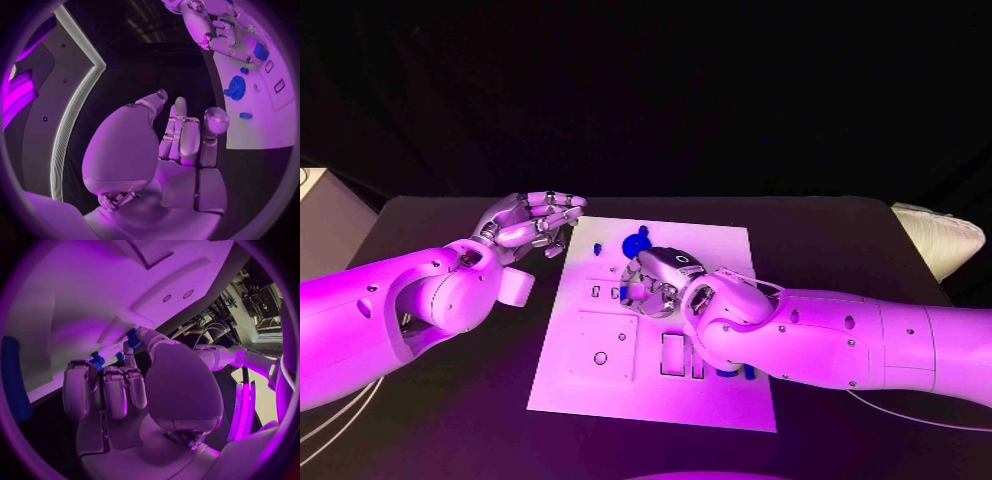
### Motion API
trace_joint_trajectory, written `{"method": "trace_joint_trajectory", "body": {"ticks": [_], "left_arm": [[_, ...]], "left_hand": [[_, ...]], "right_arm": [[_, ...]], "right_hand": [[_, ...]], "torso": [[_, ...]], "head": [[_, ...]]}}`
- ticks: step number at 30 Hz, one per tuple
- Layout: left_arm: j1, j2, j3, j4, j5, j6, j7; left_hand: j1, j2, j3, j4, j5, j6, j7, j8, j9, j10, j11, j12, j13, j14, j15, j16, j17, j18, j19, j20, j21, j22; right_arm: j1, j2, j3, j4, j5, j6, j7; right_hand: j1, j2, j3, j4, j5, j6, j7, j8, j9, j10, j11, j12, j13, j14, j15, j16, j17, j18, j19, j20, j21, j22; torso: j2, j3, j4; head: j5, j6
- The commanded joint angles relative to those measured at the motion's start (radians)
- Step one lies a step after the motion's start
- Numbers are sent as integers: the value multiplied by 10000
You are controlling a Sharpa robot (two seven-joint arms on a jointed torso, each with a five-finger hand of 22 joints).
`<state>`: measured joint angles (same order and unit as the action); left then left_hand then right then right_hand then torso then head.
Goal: Assemble the parts on the task board
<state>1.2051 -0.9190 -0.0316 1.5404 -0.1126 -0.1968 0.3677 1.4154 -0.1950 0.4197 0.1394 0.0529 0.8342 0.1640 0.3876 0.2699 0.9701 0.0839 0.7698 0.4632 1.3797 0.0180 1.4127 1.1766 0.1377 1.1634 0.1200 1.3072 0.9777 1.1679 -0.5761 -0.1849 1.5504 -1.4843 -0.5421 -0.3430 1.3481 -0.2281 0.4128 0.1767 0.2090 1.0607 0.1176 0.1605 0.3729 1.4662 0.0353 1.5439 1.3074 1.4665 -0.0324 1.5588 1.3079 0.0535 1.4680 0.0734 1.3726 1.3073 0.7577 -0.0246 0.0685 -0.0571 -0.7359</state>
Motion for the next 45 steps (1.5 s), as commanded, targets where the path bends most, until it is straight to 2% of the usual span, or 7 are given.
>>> {"method": "trace_joint_trajectory", "body": {"ticks": [1, 20, 24, 26, 30, 40, 45], "left_arm": [[4, 8, 4, 15, -65, 202, 22], [4, 2, 2, 9, -128, 212, -41], [4, 1, 2, 9, -134, 207, -46], [4, 1, 1, 8, -136, 206, -46], [4, 2, 1, 7, -140, 205, -47], [4, 4, 1, -14, -161, 213, -45], [3, 0, -1, -32, -170, 220, -42]], "left_hand": [[-79, 2, 63, 5, -30, -59, -18, 61, 12, -46, -8, 64, 17, 63, 0, 48, 9, -157, 82, -2, 20, 12], [-80, -10, 75, 1, -30, -82, -17, 65, 8, -62, -8, 90, 24, 131, 0, 110, 131, -173, 144, -3, 70, 94], [-80, -10, 79, 0, -31, -84, -18, 68, 8, -61, -8, 100, 27, 145, 0, 124, 156, -178, 161, -3, 85, 117], [-80, -10, 79, 0, -31, -84, -18, 68, 8, -61, -8, 100, 27, 145, 0, 124, 156, -178, 161, -3, 85, 117], [-80, -10, 79, 0, -31, -84, -18, 68, 8, -61, -8, 100, 27, 145, 0, 124, 156, -178, 161, -3, 85, 117], [-76, -9, 86, -4, -31, -84, -20, 75, 8, -60, -10, 114, 31, 156, 0, 137, 175, -181, 175, -4, 99, 137], [-66, -12, 97, -13, -31, -84, -23, 84, 9, -63, -13, 131, 36, 185, -1, 165, 230, -186, 195, -4, 118, 165]], "right_arm": [[-21, -7, -11, -20, -122, 179, -105], [-21, -31, -12, 24, -95, -225, 4], [-21, -33, -12, 59, -87, -313, 49], [-21, -32, -12, 68, -97, -340, 54], [-22, -46, -12, 82, -151, -390, 40], [-18, -305, -4, 349, -279, -584, 202], [43, -668, 41, 650, -217, -376, 606]], "right_hand": [[-106, 1, -42, 45, -64, -92, 26, -67, -20, 842, 28, -60, 2371, 942, 14, -16, 2184, -23, -62, 2, -66, 1062], [-347, -238, -499, 149, -57, -710, 250, -341, -151, 624, 239, -376, 2130, 927, 200, -38, 2126, 24, -165, 174, -307, 927], [-157, -41, -451, 96, -74, -506, 199, -216, -105, 686, 198, -286, 2199, 937, 178, -24, 2170, 6, -106, 176, -221, 1004], [40, 146, -273, 8, -185, -205, 94, -43, -43, 738, 112, -214, 2254, 949, 116, -9, 2220, -11, -53, 141, -139, 1073], [136, 205, -149, -64, -248, -94, 40, 28, -18, 743, 60, -211, 2256, 952, 70, -5, 2232, -17, -35, 100, -115, 1098], [-142, -187, -383, -6, -107, -268, 92, -38, -58, 733, 95, -232, 2242, 956, 79, -1, 2249, -21, -33, 76, -140, 1103], [-188, -290, -598, 25, -79, -464, 145, -138, -104, 729, 139, -239, 2237, 958, 113, 2, 2259, -22, -31, 98, -150, 1109]], "torso": [[-3, 3, -2], [6, 2, 2], [4, -1, 14], [3, -2, 15], [-7, -3, 7], [-11, 6, -2], [-16, 5, -2]], "head": [[-3, -2], [-25, -5], [-37, -13], [-37, -11], [-28, -16], [-17, 7], [-2, -3]]}}
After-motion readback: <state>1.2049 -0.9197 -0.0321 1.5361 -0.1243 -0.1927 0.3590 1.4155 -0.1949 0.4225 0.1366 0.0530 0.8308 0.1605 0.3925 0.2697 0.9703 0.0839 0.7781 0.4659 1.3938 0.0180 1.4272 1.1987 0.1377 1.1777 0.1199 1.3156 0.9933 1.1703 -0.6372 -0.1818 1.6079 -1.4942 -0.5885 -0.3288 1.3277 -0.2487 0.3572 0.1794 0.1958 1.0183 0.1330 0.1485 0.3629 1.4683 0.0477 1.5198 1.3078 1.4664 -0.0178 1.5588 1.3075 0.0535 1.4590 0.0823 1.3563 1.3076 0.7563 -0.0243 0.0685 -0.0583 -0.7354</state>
